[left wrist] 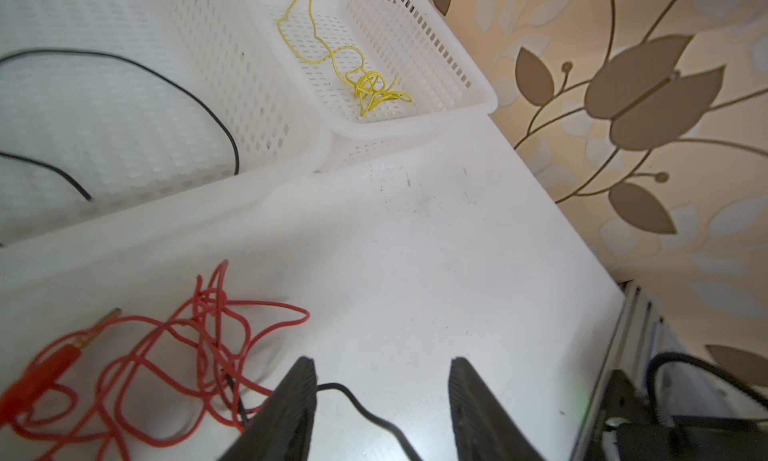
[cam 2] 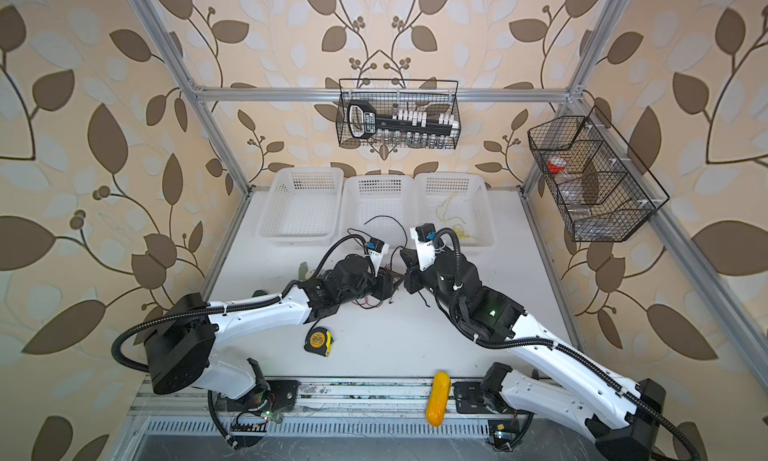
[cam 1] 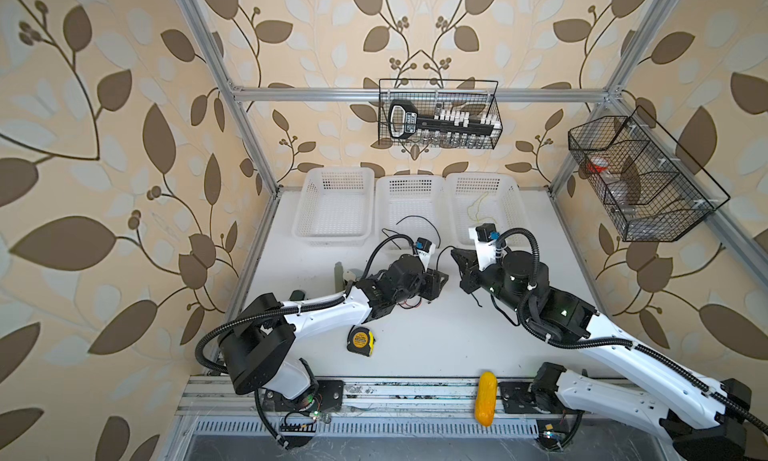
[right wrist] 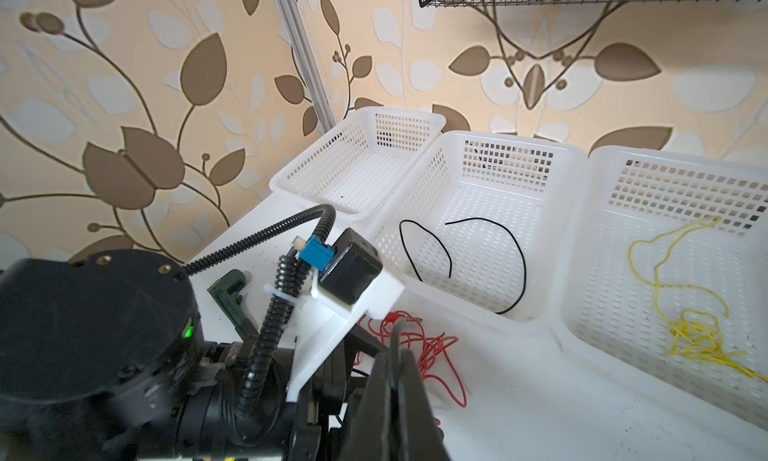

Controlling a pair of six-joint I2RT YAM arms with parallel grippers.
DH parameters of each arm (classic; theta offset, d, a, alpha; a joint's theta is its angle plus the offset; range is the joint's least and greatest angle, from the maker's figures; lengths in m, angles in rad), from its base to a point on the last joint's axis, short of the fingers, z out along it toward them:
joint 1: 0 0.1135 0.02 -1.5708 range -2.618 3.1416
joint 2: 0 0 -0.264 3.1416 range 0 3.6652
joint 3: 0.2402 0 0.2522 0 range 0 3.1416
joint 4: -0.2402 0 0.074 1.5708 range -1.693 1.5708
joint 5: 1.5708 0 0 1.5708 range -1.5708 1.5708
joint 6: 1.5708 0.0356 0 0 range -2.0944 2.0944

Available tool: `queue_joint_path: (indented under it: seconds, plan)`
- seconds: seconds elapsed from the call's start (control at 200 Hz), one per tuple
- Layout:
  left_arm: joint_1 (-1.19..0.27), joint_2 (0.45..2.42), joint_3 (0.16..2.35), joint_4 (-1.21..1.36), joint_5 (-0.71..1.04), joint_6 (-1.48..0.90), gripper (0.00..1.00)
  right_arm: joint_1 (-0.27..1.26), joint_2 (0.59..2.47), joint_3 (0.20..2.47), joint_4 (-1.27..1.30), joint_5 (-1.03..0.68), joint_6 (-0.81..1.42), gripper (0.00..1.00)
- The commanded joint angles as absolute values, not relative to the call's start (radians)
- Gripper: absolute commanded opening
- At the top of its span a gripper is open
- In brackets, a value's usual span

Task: Untangle the cables
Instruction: 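Pull the black wire from the red tangle with the right gripper while left holds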

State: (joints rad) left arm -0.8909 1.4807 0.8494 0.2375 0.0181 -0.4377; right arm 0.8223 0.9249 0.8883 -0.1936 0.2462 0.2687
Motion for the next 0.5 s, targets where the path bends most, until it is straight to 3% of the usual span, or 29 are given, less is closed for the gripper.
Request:
queue_joint_path:
  seconds: [0.0, 0.155, 0.2, 0.495]
  plan:
    - [-0.894, 1.471, 0.877, 0.269, 0.016, -0.438, 0.27, 0.819, 0.913, 0.883, -0.193, 0.260, 0.275, 0.00]
    - [-0.894, 1.430, 0.888, 0.226, -0.006, -0.431, 0.00, 0.818, 0.920, 0.854, -0.189, 0.291, 0.283, 0.00]
    - [-0.894, 1.400, 0.892, 0.215, -0.013, -0.430, 0.00, 0.816, 0.920, 0.839, -0.184, 0.298, 0.287, 0.00]
    - [-0.890, 1.278, 0.940, 0.114, -0.063, -0.457, 0.00, 0.785, 0.917, 0.712, -0.122, 0.312, 0.326, 0.29]
